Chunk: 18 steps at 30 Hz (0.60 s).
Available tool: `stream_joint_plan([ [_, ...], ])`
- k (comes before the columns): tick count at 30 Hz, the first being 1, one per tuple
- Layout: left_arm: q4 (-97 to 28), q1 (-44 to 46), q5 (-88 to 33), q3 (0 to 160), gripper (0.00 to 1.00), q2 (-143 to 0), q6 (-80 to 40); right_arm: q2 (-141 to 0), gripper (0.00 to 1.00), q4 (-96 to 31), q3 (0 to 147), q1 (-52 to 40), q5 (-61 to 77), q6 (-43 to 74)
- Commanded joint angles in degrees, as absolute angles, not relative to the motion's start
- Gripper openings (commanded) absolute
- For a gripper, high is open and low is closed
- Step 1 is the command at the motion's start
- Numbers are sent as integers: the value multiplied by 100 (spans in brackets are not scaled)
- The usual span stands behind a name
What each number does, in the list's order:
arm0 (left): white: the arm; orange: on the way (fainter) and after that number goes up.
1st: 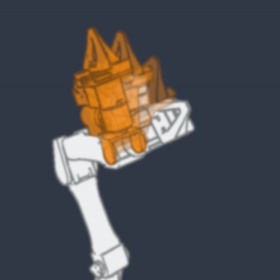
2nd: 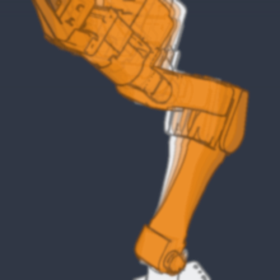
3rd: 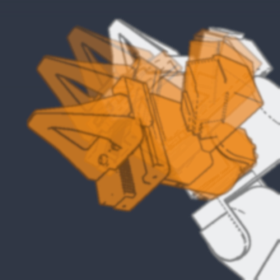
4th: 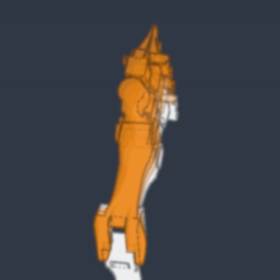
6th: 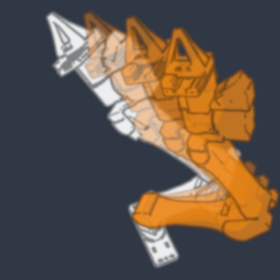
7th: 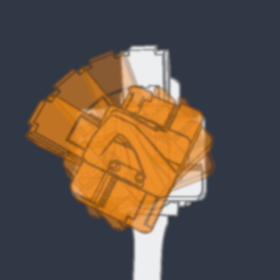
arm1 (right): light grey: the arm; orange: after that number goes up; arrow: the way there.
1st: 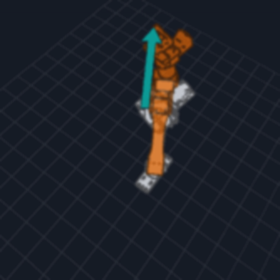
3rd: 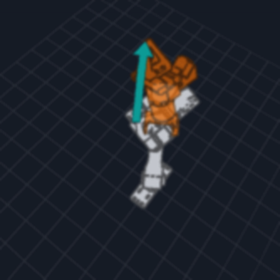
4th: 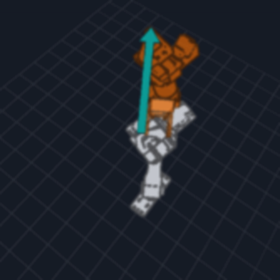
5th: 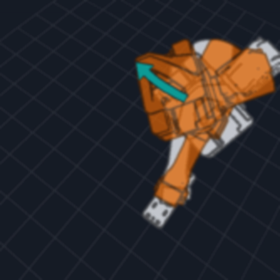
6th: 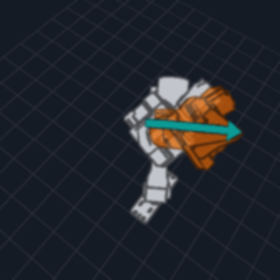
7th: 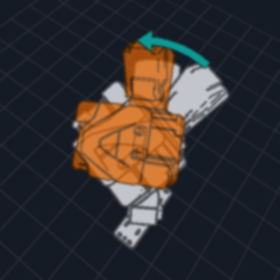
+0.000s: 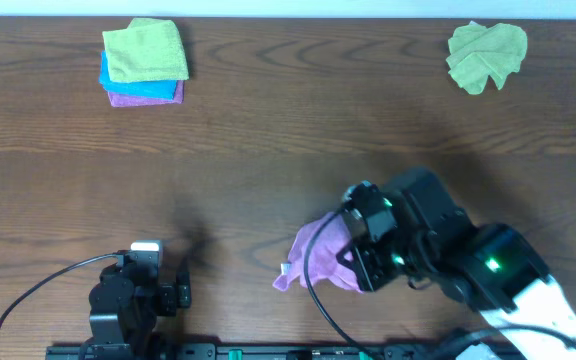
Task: Fold the cloth
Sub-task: 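Carry the purple cloth to table center and drop it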
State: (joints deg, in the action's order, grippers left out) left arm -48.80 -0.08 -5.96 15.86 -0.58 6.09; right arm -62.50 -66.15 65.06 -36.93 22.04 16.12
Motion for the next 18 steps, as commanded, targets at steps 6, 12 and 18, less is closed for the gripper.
stream_joint_plan([
  [6, -4941, 19, -561, 1540, 95, -21, 683, -7277, 1, -5782, 6471, -3695, 1376, 1656],
  [12, -4941, 19, -602, 1542, 95, -21, 545, -8493, 1, -3789, 6471, -3129, 613, 1103],
  [18, -4923, 19, -604, 1542, 95, -21, 445, -9946, 95, -851, 6479, -2349, 305, 1024],
])
